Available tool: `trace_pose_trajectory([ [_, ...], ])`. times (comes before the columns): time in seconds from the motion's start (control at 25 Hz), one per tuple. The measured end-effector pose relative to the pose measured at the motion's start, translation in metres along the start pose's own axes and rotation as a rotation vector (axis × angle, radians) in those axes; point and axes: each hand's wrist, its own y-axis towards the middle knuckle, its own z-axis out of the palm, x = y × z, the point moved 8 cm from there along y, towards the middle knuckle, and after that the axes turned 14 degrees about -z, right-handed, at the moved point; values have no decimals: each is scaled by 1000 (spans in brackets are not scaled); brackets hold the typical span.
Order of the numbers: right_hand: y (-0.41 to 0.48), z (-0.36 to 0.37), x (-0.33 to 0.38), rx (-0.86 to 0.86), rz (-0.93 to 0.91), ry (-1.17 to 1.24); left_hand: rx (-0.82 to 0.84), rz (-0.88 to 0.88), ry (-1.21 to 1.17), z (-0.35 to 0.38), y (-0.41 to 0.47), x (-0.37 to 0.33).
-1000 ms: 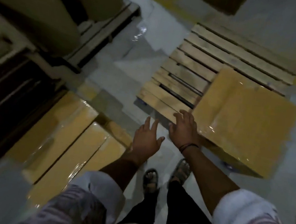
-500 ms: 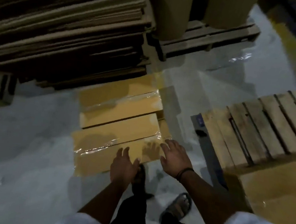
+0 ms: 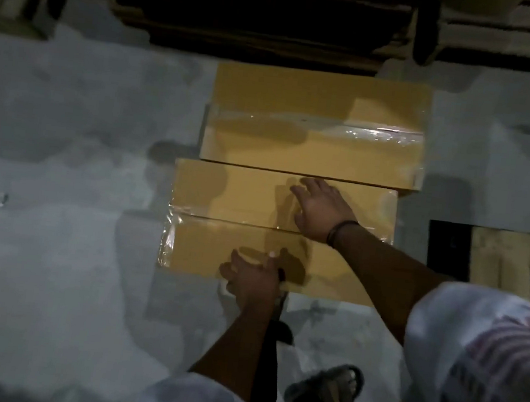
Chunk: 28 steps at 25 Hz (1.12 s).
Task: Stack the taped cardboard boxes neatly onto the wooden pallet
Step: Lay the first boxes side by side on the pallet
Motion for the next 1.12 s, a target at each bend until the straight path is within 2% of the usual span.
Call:
trace_pose_trajectory([
  [0.12, 55, 13, 10, 30, -29, -27, 21, -160, -55, 16, 13, -6],
  [0.28, 77, 24, 16, 47, -21, -96, 53, -217, 28, 30, 21, -3],
  [0.56, 74, 30, 14, 78, -64, -146, 66, -218, -20, 27, 14, -7],
  [0.88, 63, 41, 3, 165, -128, -222, -46, -230, -355, 17, 21, 15],
  [1.12, -1, 56, -9, 152, -63, 28, -122, -120, -361, 8, -16, 37],
])
